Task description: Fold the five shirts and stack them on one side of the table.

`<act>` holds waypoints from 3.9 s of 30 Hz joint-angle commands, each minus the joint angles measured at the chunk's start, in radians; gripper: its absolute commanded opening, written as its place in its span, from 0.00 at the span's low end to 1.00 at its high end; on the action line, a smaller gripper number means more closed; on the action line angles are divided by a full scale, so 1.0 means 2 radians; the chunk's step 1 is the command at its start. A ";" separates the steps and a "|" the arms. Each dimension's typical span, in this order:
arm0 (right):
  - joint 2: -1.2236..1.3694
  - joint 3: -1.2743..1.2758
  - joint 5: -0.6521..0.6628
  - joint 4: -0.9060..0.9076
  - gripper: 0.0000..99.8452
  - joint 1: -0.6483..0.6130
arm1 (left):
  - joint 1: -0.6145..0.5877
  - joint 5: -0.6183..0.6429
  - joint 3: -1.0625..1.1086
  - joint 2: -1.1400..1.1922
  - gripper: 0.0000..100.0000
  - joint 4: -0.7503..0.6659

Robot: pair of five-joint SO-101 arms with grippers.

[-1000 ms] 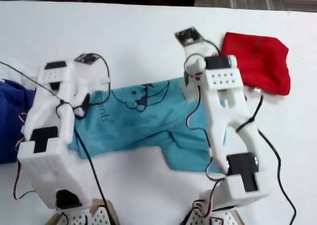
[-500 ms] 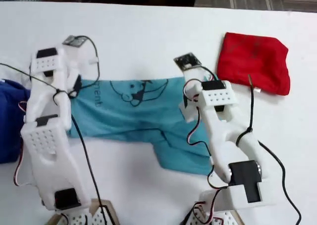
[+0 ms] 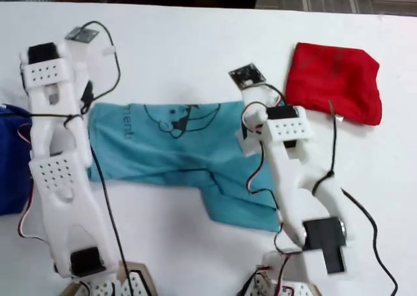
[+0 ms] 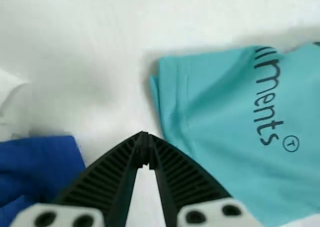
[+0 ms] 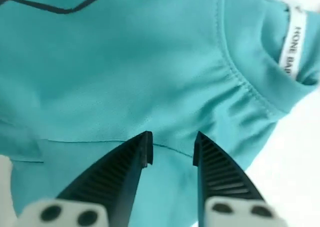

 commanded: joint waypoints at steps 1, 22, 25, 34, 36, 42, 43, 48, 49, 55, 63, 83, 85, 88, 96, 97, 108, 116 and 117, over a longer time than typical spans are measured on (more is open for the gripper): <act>-0.068 -0.002 0.004 0.026 0.14 -0.001 | -0.011 -0.006 0.031 -0.061 0.02 0.012; -0.124 -0.001 0.004 0.084 0.14 0.000 | -0.006 0.063 0.864 -0.512 0.19 -0.321; -0.122 -0.001 0.005 0.089 0.14 0.000 | -0.008 0.079 0.871 -0.490 0.19 -0.348; -0.119 0.002 0.005 0.089 0.14 0.000 | -0.008 0.109 0.827 -0.476 0.17 -0.308; -0.119 0.002 0.005 0.089 0.14 0.000 | -0.008 0.109 0.808 -0.477 0.10 -0.294; -0.119 0.002 0.005 0.089 0.14 0.000 | -0.008 0.109 0.798 -0.474 0.03 -0.295; -0.119 0.002 0.005 0.088 0.14 0.000 | -0.008 0.109 0.797 -0.474 0.03 -0.295; -0.119 0.002 0.005 0.088 0.14 0.000 | -0.007 0.109 0.771 -0.477 0.03 -0.265; -0.119 0.002 0.005 0.088 0.14 -0.001 | -0.005 0.109 0.759 -0.477 0.03 -0.248; -0.119 0.002 0.005 0.089 0.14 0.000 | -0.012 0.097 0.721 -0.473 0.03 -0.207; -0.119 0.002 0.005 0.091 0.14 -0.003 | -0.011 0.061 0.771 -0.473 0.05 -0.238; -0.119 0.174 0.110 0.058 0.15 -0.129 | -0.012 0.064 0.636 -0.502 0.17 -0.120; -0.119 0.183 0.110 0.047 0.15 -0.129 | -0.011 0.064 0.620 -0.500 0.17 -0.120; -0.119 0.190 0.110 0.038 0.15 -0.129 | -0.003 0.064 0.616 -0.499 0.17 -0.133; -0.119 0.196 0.110 0.041 0.23 -0.129 | 0.042 0.064 0.721 -0.499 0.17 -0.262; -0.119 0.199 0.110 0.041 0.22 -0.129 | 0.042 0.064 0.741 -0.499 0.17 -0.282; -0.119 0.225 0.110 0.014 0.20 -0.124 | 0.043 0.061 0.821 -0.499 0.17 -0.368; -0.124 0.206 0.110 -0.008 0.03 -0.105 | 0.043 0.061 0.887 -0.499 0.17 -0.449; -0.124 0.199 0.110 -0.004 0.02 -0.105 | 0.043 0.061 0.897 -0.499 0.17 -0.462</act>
